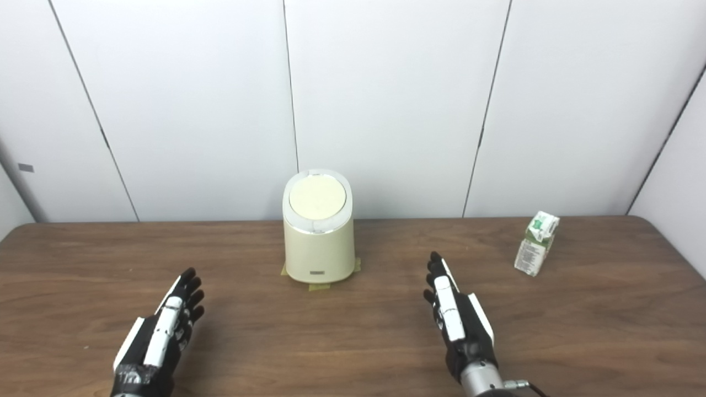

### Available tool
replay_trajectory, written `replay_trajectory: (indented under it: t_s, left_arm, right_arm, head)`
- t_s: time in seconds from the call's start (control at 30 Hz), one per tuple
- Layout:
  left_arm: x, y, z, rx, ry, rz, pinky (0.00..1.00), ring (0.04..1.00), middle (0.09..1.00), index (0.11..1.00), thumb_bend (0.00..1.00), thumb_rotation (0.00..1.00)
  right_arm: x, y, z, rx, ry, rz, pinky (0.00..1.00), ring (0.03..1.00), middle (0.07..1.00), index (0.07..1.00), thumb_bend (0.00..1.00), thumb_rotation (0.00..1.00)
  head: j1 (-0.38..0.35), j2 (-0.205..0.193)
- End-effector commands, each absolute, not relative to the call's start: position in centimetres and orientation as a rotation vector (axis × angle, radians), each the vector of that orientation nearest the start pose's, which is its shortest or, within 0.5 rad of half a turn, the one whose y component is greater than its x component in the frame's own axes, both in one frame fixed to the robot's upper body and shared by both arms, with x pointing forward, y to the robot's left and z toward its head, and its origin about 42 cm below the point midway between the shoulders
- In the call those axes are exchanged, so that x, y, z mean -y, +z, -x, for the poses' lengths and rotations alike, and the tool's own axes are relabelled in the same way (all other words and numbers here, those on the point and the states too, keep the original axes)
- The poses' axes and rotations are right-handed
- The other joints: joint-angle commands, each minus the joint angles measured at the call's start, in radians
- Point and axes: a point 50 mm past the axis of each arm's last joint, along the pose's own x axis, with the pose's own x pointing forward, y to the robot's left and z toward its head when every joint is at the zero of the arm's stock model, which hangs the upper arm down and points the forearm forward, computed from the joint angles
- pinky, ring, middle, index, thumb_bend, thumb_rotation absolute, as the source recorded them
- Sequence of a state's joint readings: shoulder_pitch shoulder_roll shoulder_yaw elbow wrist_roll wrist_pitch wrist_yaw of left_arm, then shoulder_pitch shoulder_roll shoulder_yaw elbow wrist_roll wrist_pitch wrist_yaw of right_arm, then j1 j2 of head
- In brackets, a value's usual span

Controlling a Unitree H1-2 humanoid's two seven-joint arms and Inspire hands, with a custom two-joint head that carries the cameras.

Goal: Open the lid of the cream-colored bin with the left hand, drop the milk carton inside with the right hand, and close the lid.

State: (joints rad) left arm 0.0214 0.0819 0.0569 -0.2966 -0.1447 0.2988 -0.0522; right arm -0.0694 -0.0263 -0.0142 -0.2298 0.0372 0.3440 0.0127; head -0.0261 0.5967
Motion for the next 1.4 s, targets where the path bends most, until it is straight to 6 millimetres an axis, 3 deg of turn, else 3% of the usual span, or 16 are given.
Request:
replay_trajectory:
  t_s: [0.0,0.63,0.93,1.23,1.37]
  left_arm:
    - [-24.2,17.1,-27.9,0.058,-0.049,0.048,1.00,1.000,1.000,1.000,0.34,0.88]
    - [-24.4,17.0,-28.0,0.062,-0.063,0.016,1.00,1.000,1.000,1.000,0.33,0.89]
    - [-24.2,20.0,-30.4,0.103,-0.005,-0.149,1.00,0.997,0.989,0.996,0.55,0.51]
    - [-23.0,25.4,-35.4,0.201,-0.026,-0.245,0.95,0.962,0.977,0.990,0.72,0.31]
    - [-21.9,27.9,-37.6,0.242,-0.067,-0.339,0.90,0.961,0.975,0.986,0.76,0.29]
  right_arm:
    - [21.3,17.5,-30.7,0.051,0.041,-0.008,0.96,0.993,1.000,0.995,0.59,1.00]
    - [21.2,17.4,-30.9,0.054,0.045,-0.021,0.98,0.998,1.000,0.999,0.60,1.00]
    - [21.2,17.0,-30.9,0.056,0.046,-0.017,0.97,0.999,1.000,1.000,0.59,1.00]
    - [21.5,16.9,-31.2,0.061,0.043,-0.027,0.97,1.000,1.000,1.000,0.59,1.00]
    - [21.5,16.9,-31.1,0.059,0.042,-0.027,0.96,0.999,1.000,1.000,0.60,1.00]
  head:
    - [0.000,0.001]
    - [-0.008,-0.001]
    - [-0.015,-0.014]
    - [-0.003,-0.004]
    - [-0.001,-0.002]
